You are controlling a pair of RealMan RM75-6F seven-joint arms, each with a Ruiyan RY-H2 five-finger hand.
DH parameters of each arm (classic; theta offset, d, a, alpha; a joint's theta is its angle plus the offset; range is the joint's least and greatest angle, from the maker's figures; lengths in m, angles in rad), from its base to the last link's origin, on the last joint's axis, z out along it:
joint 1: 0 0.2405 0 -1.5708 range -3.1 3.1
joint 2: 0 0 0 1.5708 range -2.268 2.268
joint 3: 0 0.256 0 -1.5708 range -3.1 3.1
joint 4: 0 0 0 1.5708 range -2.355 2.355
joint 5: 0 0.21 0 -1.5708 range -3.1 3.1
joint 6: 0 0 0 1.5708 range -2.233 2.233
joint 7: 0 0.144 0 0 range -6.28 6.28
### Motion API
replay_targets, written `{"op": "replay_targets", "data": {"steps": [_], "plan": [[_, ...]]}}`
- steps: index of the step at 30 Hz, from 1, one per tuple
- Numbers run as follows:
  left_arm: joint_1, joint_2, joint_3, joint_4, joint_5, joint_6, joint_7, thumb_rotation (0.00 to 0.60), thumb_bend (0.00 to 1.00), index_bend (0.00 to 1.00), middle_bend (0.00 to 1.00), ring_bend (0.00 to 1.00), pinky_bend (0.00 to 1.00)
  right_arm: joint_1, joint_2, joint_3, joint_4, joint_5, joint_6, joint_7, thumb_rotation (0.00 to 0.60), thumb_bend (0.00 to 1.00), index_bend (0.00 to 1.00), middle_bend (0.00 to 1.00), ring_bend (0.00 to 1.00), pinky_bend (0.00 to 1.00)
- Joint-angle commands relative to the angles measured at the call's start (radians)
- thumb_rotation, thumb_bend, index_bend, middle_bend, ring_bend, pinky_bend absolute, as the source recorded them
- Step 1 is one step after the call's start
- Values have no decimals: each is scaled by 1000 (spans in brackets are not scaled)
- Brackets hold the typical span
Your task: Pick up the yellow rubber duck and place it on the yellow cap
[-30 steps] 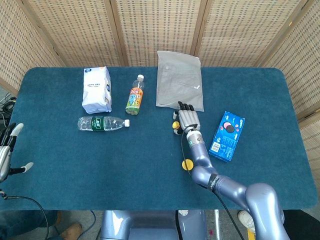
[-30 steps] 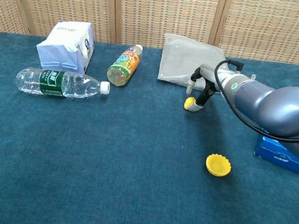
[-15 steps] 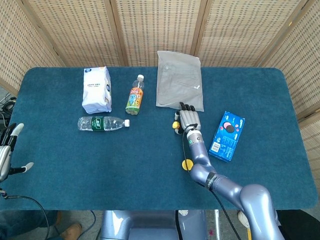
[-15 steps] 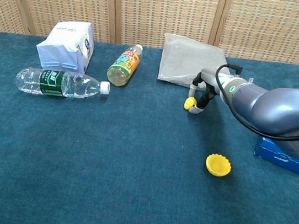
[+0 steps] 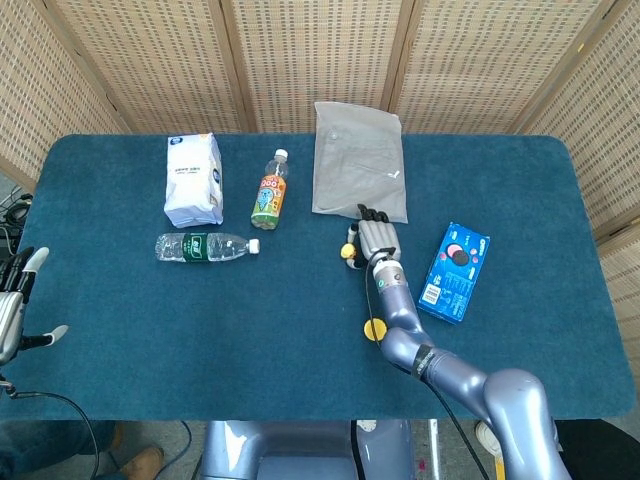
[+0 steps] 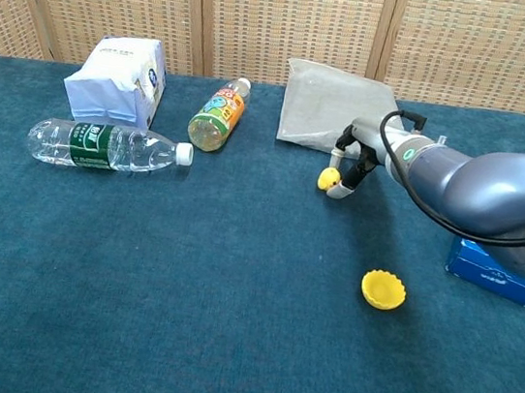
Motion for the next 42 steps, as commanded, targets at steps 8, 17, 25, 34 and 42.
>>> {"op": "replay_targets", "data": {"steps": [8,17,25,34,42], "plan": [[3,6,7,-5,24,8,-15,600,11,0,0,0,0,-110,228,-30,-398,-89,116,6,600,268,584,0,0,0],[7,9,23,-16,65,20,-17,600,9,0,0,0,0,-273,569,-175,-949,-195,205,-38,600,266,581,0,0,0],[8,5,34,-28,89,27,2,600,11,0,0,0,0,-327,641,-264,-1071,-287,232,-20,600,268,579,0,0,0],[8,3,39,-33,98,30,13,600,10,0,0,0,0,-360,609,-334,-1057,-369,272,-25,600,269,578,0,0,0],[10,2,42,-36,104,34,18,600,11,0,0,0,0,-347,547,-341,-1001,-352,269,-48,600,269,576,0,0,0]]}}
